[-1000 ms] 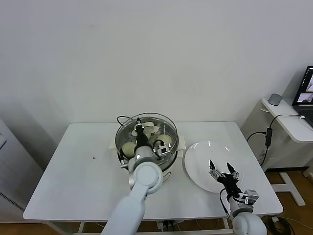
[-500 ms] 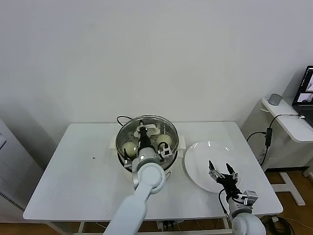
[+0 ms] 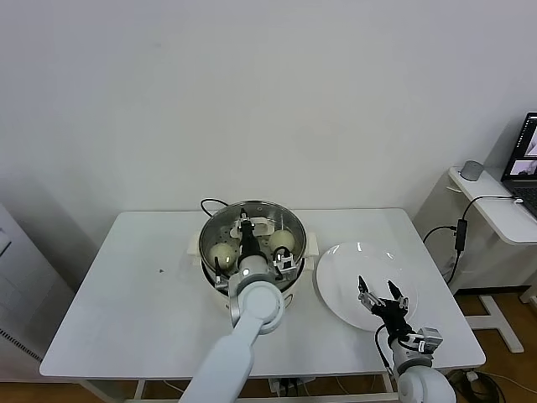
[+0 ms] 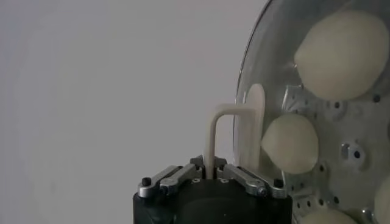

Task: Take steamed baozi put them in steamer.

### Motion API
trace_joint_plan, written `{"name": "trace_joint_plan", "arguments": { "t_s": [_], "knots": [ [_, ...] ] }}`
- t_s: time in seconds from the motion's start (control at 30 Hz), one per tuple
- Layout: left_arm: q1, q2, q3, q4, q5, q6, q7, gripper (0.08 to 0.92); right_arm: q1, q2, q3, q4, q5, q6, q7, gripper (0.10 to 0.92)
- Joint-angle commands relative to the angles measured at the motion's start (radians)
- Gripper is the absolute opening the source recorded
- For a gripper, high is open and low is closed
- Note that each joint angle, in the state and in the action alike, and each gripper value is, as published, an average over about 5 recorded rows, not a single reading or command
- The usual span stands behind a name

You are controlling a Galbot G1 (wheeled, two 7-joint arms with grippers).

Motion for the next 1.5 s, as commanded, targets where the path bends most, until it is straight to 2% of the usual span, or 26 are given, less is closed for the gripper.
{"name": "trace_joint_plan", "arguments": {
  "t_s": [0.03, 0.67, 0.77, 1.4, 1.5],
  "knots": [
    [0.001, -0.049, 0.003, 0.006, -0.003, 0.049, -0.003, 0.134, -0.001, 0.002, 0.0, -0.002, 0.0, 0.002, 0.0, 0.823],
    [0.032, -0.049, 0.023, -0.034, 0.0, 0.049, -0.018, 0.151, 0.0, 0.008, -0.001, -0.004, -0.003, 0.001, 0.0, 0.823],
    [0.048, -0.049, 0.024, -0.059, 0.003, 0.049, -0.02, 0.216, 0.002, 0.011, -0.001, -0.005, -0.006, 0.0, 0.0, 0.823],
    [0.206, -0.039, 0.051, -0.304, 0.027, 0.049, 0.007, 0.764, 0.013, 0.017, -0.007, -0.014, -0.017, 0.0, -0.001, 0.823],
    [0.229, -0.025, 0.051, -0.351, 0.032, 0.049, 0.009, 0.811, 0.012, 0.017, -0.007, -0.016, -0.017, 0.003, -0.002, 0.823]
  ]
}}
